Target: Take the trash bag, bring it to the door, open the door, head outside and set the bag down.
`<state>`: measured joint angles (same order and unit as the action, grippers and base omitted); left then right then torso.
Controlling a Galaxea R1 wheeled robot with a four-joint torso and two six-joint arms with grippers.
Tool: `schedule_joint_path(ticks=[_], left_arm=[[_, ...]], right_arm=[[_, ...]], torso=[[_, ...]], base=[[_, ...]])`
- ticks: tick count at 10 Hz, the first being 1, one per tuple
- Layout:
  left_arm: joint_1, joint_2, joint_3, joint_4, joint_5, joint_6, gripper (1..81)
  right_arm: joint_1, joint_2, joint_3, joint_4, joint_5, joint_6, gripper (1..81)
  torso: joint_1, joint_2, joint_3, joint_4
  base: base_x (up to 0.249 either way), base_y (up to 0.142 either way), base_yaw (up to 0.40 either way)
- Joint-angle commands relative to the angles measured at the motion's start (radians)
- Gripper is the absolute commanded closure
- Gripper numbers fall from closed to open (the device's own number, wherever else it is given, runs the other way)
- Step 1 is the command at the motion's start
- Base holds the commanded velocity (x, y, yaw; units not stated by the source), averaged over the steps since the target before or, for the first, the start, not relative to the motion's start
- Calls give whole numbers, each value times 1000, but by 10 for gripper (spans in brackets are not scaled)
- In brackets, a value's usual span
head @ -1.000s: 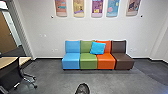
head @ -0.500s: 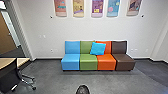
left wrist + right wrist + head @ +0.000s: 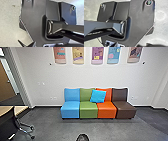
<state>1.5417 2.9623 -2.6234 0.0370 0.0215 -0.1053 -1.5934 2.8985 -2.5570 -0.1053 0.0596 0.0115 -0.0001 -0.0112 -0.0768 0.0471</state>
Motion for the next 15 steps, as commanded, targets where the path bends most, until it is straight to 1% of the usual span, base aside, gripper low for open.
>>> schedule_joint_path(ticks=[1, 15], left_arm=[[-33, -2, 0, 3, 58, 3, 10], [-34, -1, 0, 4, 58, 3, 10]], right_arm=[[29, -9, 2, 1, -55, -4, 10], [29, -9, 2, 1, -55, -4, 10]], torso=[[0, 0, 0, 0], [0, 0, 0, 0]], base=[[95, 0, 0], [95, 0, 0]])
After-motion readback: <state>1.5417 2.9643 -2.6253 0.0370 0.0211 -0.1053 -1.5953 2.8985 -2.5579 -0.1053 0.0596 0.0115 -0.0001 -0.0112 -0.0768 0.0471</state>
